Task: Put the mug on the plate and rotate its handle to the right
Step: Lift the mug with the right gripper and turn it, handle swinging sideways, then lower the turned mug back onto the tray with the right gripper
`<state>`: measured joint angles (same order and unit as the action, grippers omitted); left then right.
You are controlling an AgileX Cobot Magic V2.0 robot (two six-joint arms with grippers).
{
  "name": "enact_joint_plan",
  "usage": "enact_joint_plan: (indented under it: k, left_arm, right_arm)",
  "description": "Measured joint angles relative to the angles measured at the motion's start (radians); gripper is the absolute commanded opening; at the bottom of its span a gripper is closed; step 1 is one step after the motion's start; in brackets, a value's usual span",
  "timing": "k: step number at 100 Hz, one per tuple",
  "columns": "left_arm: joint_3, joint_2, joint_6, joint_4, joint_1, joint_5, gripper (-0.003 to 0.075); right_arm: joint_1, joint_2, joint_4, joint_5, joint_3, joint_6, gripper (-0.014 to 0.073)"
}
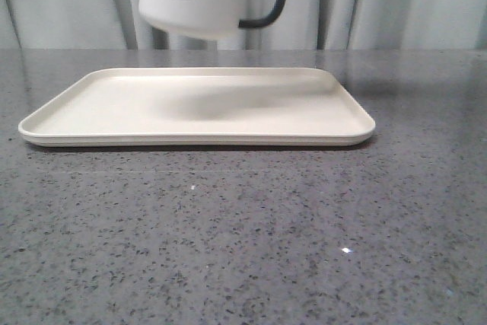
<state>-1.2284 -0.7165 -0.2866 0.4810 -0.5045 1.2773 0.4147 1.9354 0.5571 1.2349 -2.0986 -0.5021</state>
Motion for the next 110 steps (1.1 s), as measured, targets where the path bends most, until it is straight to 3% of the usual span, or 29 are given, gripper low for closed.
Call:
enact_joint_plan:
  k: [24, 110]
  left_arm:
    - [0.0, 0.0, 0.0, -0.007, 0.0, 0.0, -0.002]
    - [0.0, 0.0, 0.0, -0.019, 0.0, 0.0, -0.002]
  right_arm:
    - [0.0, -0.004, -0.035, 0.018, -0.166, -0.046, -0.0112]
    - [0.039, 0.13, -0.126, 0.029, -0.095, -0.144, -0.0112]
